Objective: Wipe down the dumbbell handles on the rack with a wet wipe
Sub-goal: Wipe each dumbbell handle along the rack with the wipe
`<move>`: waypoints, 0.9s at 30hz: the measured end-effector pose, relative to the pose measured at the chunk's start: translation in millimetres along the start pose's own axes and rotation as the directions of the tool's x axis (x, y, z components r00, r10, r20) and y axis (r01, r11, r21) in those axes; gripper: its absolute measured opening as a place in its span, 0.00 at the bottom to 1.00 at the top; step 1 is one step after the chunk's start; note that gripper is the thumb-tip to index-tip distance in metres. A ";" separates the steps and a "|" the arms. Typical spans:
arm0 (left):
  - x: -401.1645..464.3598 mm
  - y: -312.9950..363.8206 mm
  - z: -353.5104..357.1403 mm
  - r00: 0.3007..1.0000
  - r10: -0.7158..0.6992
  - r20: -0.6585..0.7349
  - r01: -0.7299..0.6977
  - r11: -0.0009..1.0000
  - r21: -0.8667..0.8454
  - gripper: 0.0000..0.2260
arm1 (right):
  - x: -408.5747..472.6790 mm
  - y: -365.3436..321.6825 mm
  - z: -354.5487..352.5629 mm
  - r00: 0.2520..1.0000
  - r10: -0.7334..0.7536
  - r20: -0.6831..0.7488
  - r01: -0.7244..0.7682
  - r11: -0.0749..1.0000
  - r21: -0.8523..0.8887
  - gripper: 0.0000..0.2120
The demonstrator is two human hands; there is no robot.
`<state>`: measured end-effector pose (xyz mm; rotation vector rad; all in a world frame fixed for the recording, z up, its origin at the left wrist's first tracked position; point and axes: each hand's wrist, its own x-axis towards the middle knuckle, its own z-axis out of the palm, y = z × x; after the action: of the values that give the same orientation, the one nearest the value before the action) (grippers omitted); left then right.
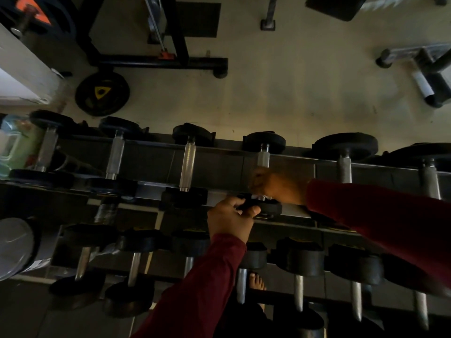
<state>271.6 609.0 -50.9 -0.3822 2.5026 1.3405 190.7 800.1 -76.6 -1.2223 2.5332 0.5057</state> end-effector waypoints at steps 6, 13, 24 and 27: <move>-1.7 0.5 -0.5 1.000 0.013 0.004 -0.013 1.000 0.012 0.14 | 10.3 27.3 -38.9 0.983 0.155 -0.097 -0.161 0.985 -0.066 0.12; 0.2 2.1 -1.8 0.999 0.037 0.015 -0.038 0.998 0.049 0.13 | 0.4 -3.8 -27.6 0.999 0.042 -0.006 -0.042 0.999 0.031 0.15; 8.1 61.7 6.7 0.577 0.320 0.751 -0.811 0.114 0.574 0.21 | -54.2 -5.6 -32.9 0.384 0.647 0.659 -0.095 -0.682 0.725 0.07; 4.5 84.0 37.5 0.559 0.088 0.824 -0.793 -0.233 0.563 0.17 | -68.7 -2.1 -37.1 0.457 0.452 0.766 0.305 -0.889 0.343 0.13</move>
<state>241.9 685.0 -8.2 1.3299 2.2749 -0.6671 230.0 830.7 -16.4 1.3692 1.3306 -2.2559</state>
